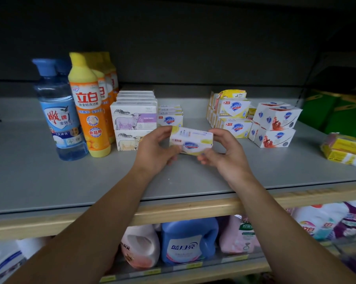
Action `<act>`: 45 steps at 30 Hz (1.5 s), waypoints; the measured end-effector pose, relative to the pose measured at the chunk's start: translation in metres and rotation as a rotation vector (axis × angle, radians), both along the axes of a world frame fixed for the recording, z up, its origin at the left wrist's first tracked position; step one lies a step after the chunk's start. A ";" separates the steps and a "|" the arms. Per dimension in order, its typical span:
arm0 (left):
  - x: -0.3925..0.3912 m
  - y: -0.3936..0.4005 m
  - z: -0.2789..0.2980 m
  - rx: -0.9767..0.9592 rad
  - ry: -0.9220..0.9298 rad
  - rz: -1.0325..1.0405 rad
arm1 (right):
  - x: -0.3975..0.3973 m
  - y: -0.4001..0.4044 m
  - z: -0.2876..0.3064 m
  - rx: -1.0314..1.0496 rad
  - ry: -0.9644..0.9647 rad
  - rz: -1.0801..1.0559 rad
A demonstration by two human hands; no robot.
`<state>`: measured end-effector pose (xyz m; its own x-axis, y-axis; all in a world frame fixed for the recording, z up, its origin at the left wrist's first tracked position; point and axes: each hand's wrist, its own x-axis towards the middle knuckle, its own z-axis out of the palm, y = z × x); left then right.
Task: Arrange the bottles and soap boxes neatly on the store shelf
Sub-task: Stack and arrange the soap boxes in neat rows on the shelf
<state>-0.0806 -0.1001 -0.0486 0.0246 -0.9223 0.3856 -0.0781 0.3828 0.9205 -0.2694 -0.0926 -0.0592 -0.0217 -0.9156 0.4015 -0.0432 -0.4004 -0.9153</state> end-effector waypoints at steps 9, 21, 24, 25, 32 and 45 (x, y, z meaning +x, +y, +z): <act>0.002 0.004 0.005 0.020 0.115 -0.078 | 0.002 0.006 0.001 -0.072 0.151 -0.009; 0.000 0.011 0.009 0.018 0.120 -0.068 | 0.006 0.002 0.001 -0.224 0.487 -0.249; 0.001 0.009 0.022 -0.024 -0.045 0.132 | 0.003 0.000 0.001 -0.185 0.473 -0.305; 0.005 0.007 0.027 -0.089 -0.173 0.223 | 0.002 0.000 0.001 -0.162 0.464 -0.318; 0.045 -0.022 0.060 -0.445 -0.887 0.602 | 0.003 -0.005 -0.002 -0.009 0.506 -0.293; 0.061 -0.053 0.037 -0.420 -1.087 0.725 | 0.005 -0.008 -0.004 -0.041 0.580 -0.310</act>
<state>-0.0197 -0.1527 -0.0120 -0.0443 -0.6429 0.7646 -0.9792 0.1796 0.0942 -0.2644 -0.1010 -0.0633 -0.0516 -0.8855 0.4617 -0.6434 -0.3241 -0.6935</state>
